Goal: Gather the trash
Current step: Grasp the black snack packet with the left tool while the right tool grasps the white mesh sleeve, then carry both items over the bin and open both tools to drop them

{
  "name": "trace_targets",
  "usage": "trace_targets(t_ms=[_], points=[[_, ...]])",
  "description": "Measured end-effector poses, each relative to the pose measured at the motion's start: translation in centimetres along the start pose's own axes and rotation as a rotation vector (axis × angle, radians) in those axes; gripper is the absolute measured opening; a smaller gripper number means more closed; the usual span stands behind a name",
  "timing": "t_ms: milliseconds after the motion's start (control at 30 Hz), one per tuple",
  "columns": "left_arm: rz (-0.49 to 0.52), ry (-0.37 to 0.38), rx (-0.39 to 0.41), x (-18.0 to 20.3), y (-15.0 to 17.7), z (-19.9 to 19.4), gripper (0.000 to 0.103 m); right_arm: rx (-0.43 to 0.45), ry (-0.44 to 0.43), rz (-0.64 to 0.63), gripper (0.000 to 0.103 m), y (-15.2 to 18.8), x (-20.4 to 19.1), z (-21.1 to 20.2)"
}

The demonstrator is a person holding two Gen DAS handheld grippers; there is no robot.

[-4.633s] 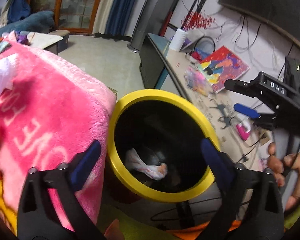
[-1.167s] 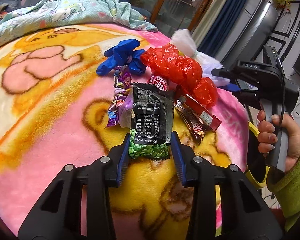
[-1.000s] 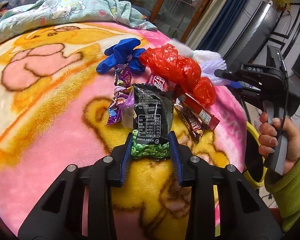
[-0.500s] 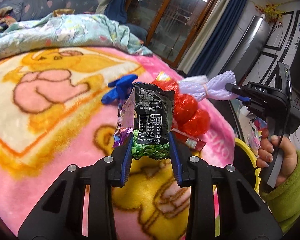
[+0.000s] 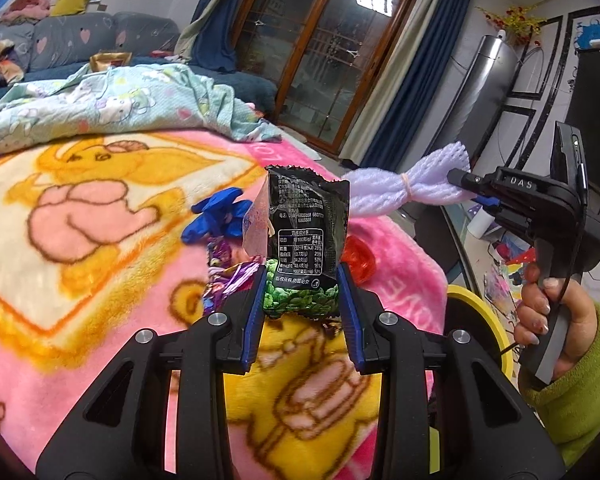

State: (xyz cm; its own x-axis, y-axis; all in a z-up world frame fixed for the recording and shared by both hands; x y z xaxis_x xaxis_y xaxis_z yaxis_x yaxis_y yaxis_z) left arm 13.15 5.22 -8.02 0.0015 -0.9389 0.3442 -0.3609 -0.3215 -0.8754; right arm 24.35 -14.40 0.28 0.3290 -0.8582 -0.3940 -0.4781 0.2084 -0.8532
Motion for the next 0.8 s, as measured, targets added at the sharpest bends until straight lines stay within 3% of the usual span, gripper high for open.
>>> trace_targets(t_ms=[800], points=[[0.078, 0.104, -0.004, 5.9, 0.2, -0.1, 0.027, 0.020, 0.064, 0.059, 0.015, -0.1, 5.1, -7.3]])
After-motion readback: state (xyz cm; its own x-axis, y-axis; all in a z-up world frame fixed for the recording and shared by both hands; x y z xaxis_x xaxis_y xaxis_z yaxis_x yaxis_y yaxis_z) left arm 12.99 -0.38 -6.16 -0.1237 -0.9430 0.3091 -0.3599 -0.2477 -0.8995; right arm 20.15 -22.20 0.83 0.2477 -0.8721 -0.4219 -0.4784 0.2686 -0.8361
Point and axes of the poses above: each gripper's, at about its wrist camera, not at the fingertips, and z roughly the way its jaws point, x to its right, y to its underside, the point moved 7 cm from there along z, roughly the way its jaws point, and after that the axes turned 13 degrees about x, right-handed, at the moved point
